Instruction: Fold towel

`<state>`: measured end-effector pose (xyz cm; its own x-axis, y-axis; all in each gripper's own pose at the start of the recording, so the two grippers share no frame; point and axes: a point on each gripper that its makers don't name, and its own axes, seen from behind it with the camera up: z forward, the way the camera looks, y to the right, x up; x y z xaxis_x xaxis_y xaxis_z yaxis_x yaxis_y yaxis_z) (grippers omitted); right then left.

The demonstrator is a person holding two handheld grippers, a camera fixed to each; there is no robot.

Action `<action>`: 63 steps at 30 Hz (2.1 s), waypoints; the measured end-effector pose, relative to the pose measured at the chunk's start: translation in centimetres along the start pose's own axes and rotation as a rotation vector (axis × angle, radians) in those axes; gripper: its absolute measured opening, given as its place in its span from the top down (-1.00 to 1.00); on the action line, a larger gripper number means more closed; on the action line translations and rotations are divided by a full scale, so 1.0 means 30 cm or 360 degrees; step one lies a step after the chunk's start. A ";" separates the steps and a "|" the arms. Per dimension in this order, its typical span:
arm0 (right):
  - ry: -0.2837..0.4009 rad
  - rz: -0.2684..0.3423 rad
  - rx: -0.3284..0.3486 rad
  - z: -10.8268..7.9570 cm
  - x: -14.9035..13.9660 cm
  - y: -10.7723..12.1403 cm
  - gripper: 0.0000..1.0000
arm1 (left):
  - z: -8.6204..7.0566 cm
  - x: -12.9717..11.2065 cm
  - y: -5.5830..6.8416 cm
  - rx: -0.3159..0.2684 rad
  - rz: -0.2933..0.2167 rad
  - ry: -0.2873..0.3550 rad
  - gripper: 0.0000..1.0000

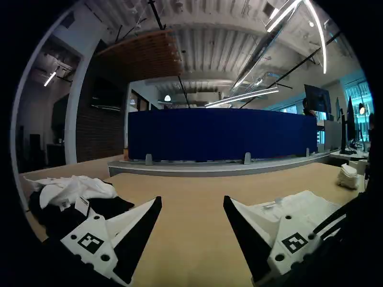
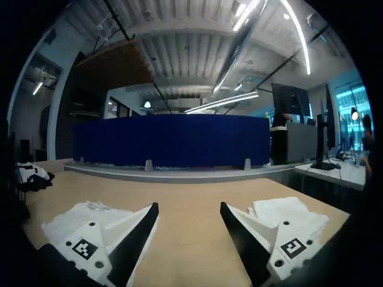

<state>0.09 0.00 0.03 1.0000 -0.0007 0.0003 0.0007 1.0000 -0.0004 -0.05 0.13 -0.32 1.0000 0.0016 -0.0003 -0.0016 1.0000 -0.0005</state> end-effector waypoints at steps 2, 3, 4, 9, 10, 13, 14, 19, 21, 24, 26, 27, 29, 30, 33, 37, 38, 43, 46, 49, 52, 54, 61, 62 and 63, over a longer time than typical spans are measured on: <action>0.0000 0.0000 0.0000 0.001 0.000 0.000 -1.00 | 0.000 0.000 0.000 0.0000 0.0000 0.0000 -0.91; 0.0000 0.0000 0.0000 0.001 0.000 0.000 -1.00 | 0.000 0.000 0.000 0.0000 0.0000 0.0000 -0.91; 0.0000 0.0000 0.0000 0.001 0.000 0.000 -1.00 | 0.001 0.000 0.001 0.0000 0.0000 0.0000 -0.91; 0.0000 0.0000 0.0000 0.001 0.000 -0.002 -0.99 | 0.001 -0.001 0.002 0.0000 0.0000 0.0000 -0.91; 0.0000 0.0000 0.0000 0.001 -0.001 -0.002 -1.00 | 0.001 0.000 0.002 0.0000 0.0000 0.0000 -0.91; 0.0000 0.0000 0.0000 0.001 0.000 -0.002 -1.00 | 0.001 0.001 0.002 0.0000 0.0000 0.0000 -0.91; 0.0000 0.0000 0.0000 0.001 0.000 -0.002 -1.00 | 0.001 0.002 0.003 0.0000 0.0000 0.0000 -0.91; 0.0000 0.0000 0.0000 0.001 0.000 -0.001 -1.00 | 0.001 0.001 0.004 0.0000 0.0000 0.0000 -0.91; 0.0000 0.0000 0.0000 0.001 0.001 -0.001 -1.00 | 0.001 0.001 0.004 0.0000 0.0000 0.0000 -0.91; 0.0000 0.0000 0.0000 0.001 0.000 -0.001 -1.00 | 0.001 0.001 0.004 0.0000 0.0000 0.0000 -0.91; 0.0000 0.0000 0.0000 0.001 0.000 -0.001 -1.00 | 0.002 0.001 0.004 0.0000 0.0001 0.0000 -0.91; 0.0000 0.0000 0.0000 0.001 -0.001 -0.001 -1.00 | 0.002 0.001 0.004 0.0000 0.0001 0.0000 -0.91; 0.0000 0.0000 0.0000 0.000 -0.002 -0.001 -1.00 | 0.001 0.001 0.004 0.0000 0.0001 0.0000 -0.91; 0.0000 0.0000 0.0000 0.000 -0.002 -0.001 -1.00 | 0.000 0.001 0.004 0.0000 0.0001 0.0000 -0.91; 0.0000 0.0000 0.0000 -0.002 -0.002 0.000 -1.00 | -0.002 0.000 0.004 0.0000 0.0000 0.0000 -0.91; -0.0001 -0.0002 0.0000 -0.003 0.000 0.001 -0.99 | 0.001 0.002 0.008 -0.0007 0.0002 -0.0001 -0.91; -0.0001 -0.0002 0.0000 -0.003 0.000 0.001 -1.00 | 0.002 0.000 0.010 -0.0011 0.0001 -0.0001 -0.91; 0.0000 0.0000 0.0001 -0.005 0.001 -0.003 -1.00 | 0.007 0.003 0.010 -0.0012 0.0003 0.0000 -0.92; 0.0001 -0.0002 0.0001 -0.007 0.000 -0.005 -1.00 | 0.007 0.004 0.014 -0.0016 0.0002 0.0001 -0.91; -0.0002 -0.0006 -0.0003 -0.008 0.001 -0.006 -0.99 | 0.006 -0.001 0.021 -0.0029 -0.0001 -0.0004 -0.91; -0.0001 -0.0012 -0.0002 -0.008 0.024 -0.010 -1.00 | 0.005 0.011 0.025 -0.0039 0.0005 -0.0011 -0.91; 0.0011 -0.0013 0.0000 -0.010 0.060 -0.013 -0.99 | 0.004 0.040 0.024 -0.0040 0.0012 -0.0005 -0.91; 0.0027 -0.0028 -0.0016 -0.015 0.234 -0.005 -1.00 | 0.002 0.228 0.020 -0.0038 0.0014 0.0019 -0.91; 0.0023 -0.0035 -0.0018 -0.015 0.256 -0.005 -1.00 | 0.000 0.257 0.022 -0.0040 0.0011 0.0018 -0.91; 0.0020 -0.0037 -0.0019 -0.018 0.287 -0.006 -0.99 | -0.002 0.290 0.025 -0.0045 0.0010 0.0015 -0.91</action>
<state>8.71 -0.18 -0.51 0.9996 -0.0239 -0.0122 0.0237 0.9996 -0.0128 8.64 0.91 -0.38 0.9999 0.0077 -0.0101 -0.0080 0.9996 -0.0286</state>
